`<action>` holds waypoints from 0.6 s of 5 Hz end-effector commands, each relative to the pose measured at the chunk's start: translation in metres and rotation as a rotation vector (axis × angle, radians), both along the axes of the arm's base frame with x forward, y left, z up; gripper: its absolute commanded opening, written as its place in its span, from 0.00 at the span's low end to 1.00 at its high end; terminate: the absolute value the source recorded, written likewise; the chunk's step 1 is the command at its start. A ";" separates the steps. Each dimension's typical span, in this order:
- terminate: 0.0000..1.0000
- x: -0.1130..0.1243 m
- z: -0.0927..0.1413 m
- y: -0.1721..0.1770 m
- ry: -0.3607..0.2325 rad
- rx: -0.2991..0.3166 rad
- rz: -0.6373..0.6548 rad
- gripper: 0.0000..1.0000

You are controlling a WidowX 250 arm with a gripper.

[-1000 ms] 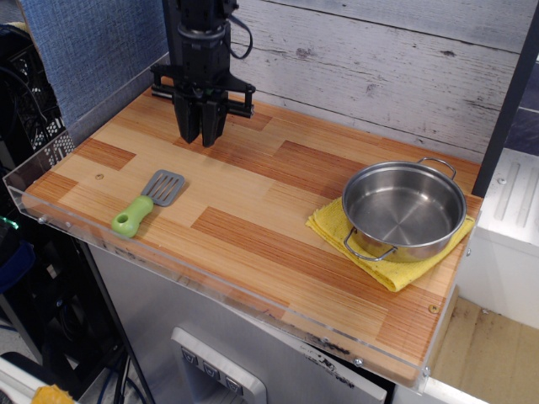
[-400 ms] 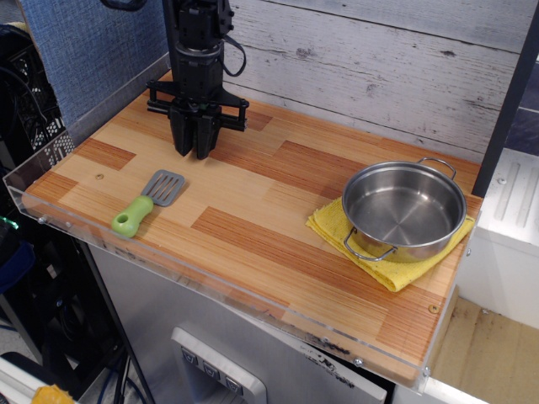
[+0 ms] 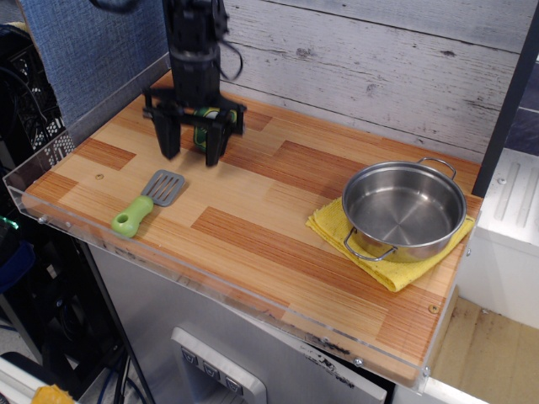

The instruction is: Put the pepper in the upper left hand corner.

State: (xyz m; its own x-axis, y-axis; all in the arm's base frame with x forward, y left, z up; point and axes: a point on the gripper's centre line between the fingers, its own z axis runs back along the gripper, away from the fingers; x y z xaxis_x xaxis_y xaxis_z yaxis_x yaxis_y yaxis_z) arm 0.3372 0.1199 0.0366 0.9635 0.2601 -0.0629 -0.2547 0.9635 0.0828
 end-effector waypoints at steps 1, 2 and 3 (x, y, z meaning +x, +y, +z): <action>0.00 -0.034 0.101 -0.030 -0.249 0.040 -0.021 1.00; 0.00 -0.053 0.121 -0.049 -0.287 0.032 -0.053 1.00; 0.00 -0.065 0.125 -0.064 -0.284 0.012 -0.077 1.00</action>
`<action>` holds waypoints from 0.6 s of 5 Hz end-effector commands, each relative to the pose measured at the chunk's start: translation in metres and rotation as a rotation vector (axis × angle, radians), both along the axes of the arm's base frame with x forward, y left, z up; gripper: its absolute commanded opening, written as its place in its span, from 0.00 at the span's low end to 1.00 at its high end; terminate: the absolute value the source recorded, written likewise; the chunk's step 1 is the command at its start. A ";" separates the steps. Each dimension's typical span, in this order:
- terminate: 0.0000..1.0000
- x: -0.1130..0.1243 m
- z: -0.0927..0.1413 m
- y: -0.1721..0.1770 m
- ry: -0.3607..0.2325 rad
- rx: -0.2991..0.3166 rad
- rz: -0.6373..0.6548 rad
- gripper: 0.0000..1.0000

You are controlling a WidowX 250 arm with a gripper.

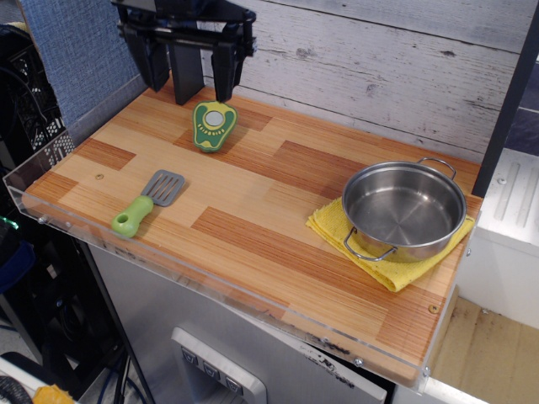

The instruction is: Put the pepper in the upper left hand corner.

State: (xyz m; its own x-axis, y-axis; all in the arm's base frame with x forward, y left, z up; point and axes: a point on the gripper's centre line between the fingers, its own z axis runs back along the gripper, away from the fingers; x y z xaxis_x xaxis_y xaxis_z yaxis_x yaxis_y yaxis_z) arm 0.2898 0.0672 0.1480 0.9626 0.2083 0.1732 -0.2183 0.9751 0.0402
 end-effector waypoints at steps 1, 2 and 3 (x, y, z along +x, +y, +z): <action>0.00 -0.016 0.010 -0.024 -0.002 -0.035 -0.057 1.00; 0.00 -0.015 0.004 -0.027 0.051 -0.036 -0.085 1.00; 0.00 -0.013 0.002 -0.031 0.081 -0.031 -0.138 1.00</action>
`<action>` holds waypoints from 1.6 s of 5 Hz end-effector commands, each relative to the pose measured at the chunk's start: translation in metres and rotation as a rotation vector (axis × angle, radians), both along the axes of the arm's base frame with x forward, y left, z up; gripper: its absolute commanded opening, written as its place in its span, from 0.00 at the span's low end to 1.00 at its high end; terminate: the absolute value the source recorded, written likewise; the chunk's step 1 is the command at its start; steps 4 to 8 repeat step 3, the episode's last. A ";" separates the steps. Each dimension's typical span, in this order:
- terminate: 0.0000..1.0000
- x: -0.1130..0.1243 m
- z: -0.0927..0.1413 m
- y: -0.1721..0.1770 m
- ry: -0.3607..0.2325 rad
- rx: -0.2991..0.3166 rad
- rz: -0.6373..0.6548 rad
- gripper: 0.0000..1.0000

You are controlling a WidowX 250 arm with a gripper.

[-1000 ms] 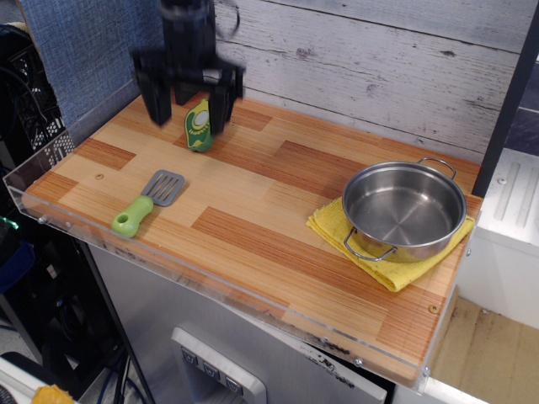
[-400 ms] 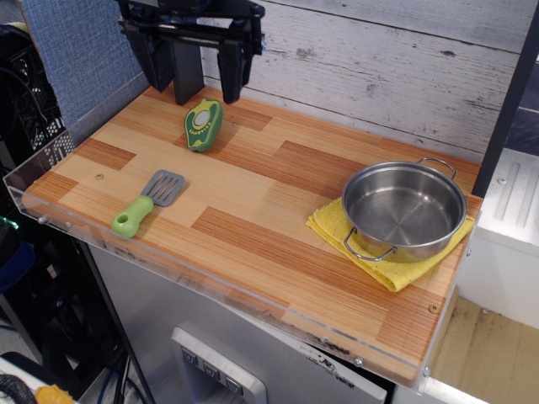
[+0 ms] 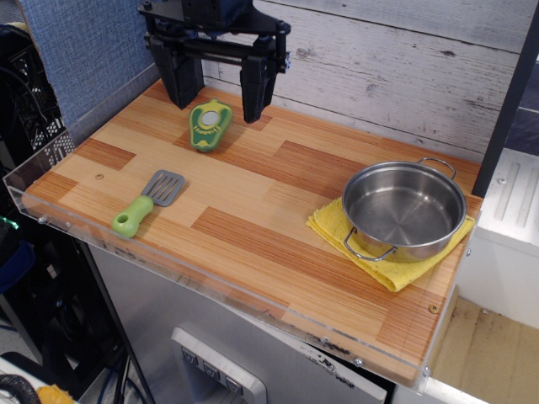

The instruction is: Put the pepper in the upper left hand corner.

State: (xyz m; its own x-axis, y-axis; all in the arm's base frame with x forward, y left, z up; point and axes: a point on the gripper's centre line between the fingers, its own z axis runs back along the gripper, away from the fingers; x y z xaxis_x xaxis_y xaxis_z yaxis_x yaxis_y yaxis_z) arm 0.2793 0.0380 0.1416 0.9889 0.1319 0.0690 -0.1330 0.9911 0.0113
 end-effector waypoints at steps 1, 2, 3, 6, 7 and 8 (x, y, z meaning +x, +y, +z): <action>0.00 -0.002 0.008 -0.002 -0.019 0.013 -0.054 1.00; 0.00 -0.002 0.008 -0.002 -0.019 0.013 -0.054 1.00; 1.00 -0.002 0.008 -0.002 -0.019 0.013 -0.054 1.00; 1.00 -0.002 0.008 -0.002 -0.019 0.013 -0.054 1.00; 1.00 -0.002 0.008 -0.002 -0.019 0.013 -0.054 1.00; 1.00 -0.002 0.008 -0.002 -0.019 0.013 -0.054 1.00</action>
